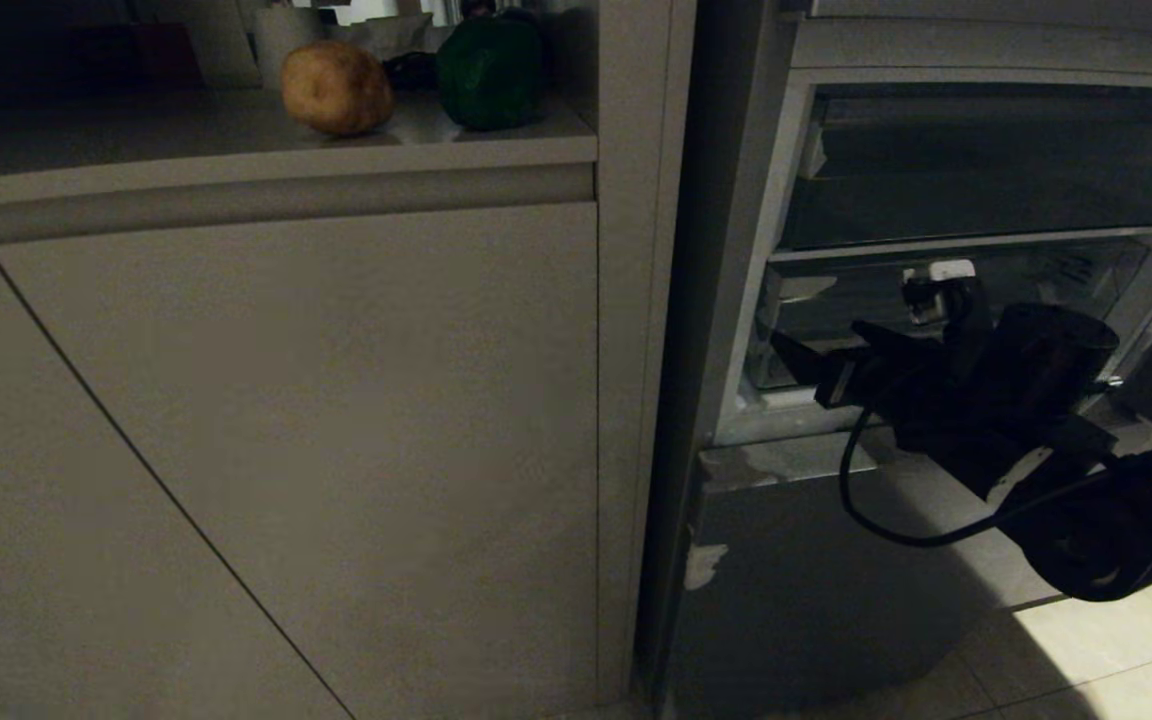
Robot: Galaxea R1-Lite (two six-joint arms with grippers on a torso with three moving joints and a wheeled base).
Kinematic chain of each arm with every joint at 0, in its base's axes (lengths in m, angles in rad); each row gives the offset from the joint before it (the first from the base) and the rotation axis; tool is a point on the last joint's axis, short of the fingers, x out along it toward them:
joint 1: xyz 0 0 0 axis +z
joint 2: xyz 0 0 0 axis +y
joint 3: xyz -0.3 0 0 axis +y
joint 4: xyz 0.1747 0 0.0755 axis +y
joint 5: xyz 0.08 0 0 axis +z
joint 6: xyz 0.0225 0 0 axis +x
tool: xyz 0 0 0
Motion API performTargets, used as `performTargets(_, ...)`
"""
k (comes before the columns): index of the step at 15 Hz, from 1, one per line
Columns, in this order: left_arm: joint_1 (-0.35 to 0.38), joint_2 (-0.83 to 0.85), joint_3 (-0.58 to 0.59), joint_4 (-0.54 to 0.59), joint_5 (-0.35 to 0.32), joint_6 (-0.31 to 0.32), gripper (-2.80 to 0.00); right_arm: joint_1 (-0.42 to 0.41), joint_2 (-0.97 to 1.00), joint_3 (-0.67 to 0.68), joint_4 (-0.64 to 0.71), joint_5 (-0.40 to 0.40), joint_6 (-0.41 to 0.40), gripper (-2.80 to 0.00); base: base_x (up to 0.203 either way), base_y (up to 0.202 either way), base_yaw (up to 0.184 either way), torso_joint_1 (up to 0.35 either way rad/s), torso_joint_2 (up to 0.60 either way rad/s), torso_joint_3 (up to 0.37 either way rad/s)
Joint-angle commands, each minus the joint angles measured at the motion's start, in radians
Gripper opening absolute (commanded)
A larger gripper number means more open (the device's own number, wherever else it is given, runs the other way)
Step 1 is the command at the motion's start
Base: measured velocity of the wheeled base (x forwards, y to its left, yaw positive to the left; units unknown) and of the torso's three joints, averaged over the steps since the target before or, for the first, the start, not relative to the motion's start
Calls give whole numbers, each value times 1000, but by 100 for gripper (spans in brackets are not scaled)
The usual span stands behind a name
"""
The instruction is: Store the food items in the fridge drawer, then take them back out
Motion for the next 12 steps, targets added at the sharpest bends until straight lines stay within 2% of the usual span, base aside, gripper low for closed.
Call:
performTargets(1, 0, 2, 0, 0, -1, 0, -280, 8, 20, -29, -7, -8, -1, 0, 0, 0, 0, 0, 0, 0)
performTargets(3, 0, 2, 0, 0, -1, 0, -280, 20, 26, -42, -6, -13, -1, 0, 0, 0, 0, 0, 0, 0)
performTargets(8, 0, 2, 0, 0, -1, 0, -280, 26, 57, -90, -7, -105, -3, 0, 0, 0, 0, 0, 0, 0)
performTargets(12, 0, 2, 0, 0, 1, 0, -280, 26, 58, -94, -7, -137, -14, 0, 0, 0, 0, 0, 0, 0)
